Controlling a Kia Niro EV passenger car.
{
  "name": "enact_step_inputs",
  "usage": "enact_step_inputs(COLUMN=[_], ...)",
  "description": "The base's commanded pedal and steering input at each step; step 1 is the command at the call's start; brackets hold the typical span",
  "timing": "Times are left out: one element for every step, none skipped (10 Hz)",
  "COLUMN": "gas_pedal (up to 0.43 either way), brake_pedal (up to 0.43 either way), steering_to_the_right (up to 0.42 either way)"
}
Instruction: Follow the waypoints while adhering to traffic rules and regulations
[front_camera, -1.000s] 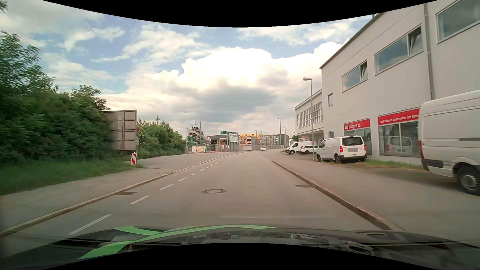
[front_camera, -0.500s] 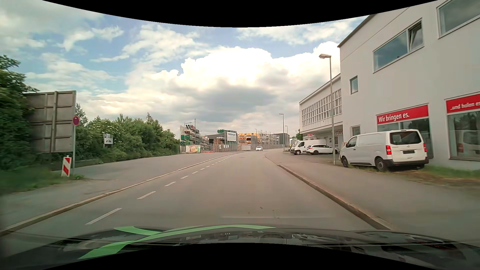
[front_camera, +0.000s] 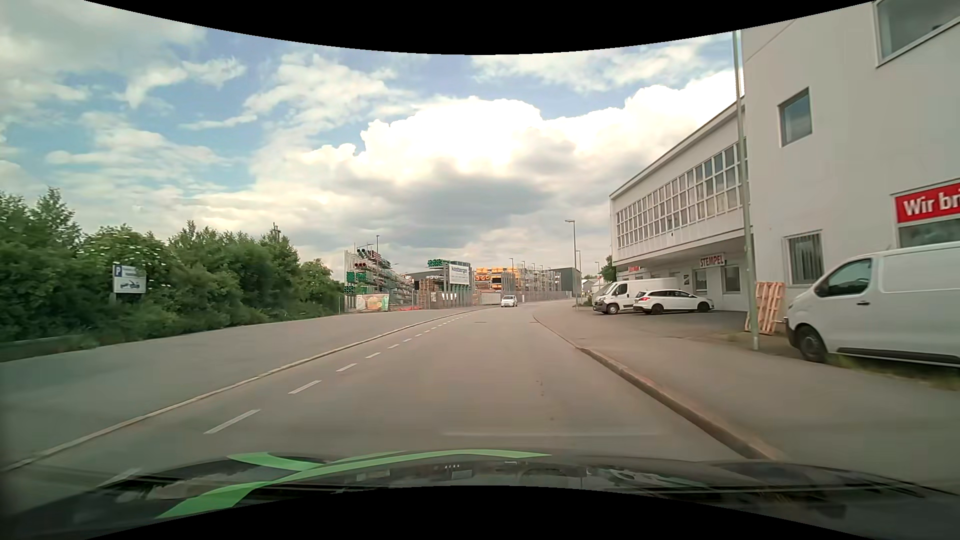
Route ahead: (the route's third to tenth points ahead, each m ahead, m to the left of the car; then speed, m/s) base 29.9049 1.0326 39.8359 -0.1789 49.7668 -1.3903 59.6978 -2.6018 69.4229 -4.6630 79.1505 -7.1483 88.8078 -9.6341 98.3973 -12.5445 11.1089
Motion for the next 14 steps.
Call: enact_step_inputs(gas_pedal=[0.13,0.13,0.13,0.13,0.118,0.118,0.11,0.087,0.087,0.087,0.087,0.087,0.087,0.087], brake_pedal=[0.0,0.0,0.0,0.0,0.0,0.0,0.0,0.0,0.0,0.0,0.0,0.0,0.0,0.0], steering_to_the_right=[-0.002,-0.002,-0.002,-0.002,-0.002,-0.002,-0.001,0.0,0.001,0.001,0.0,0.001,0.001,0.003])
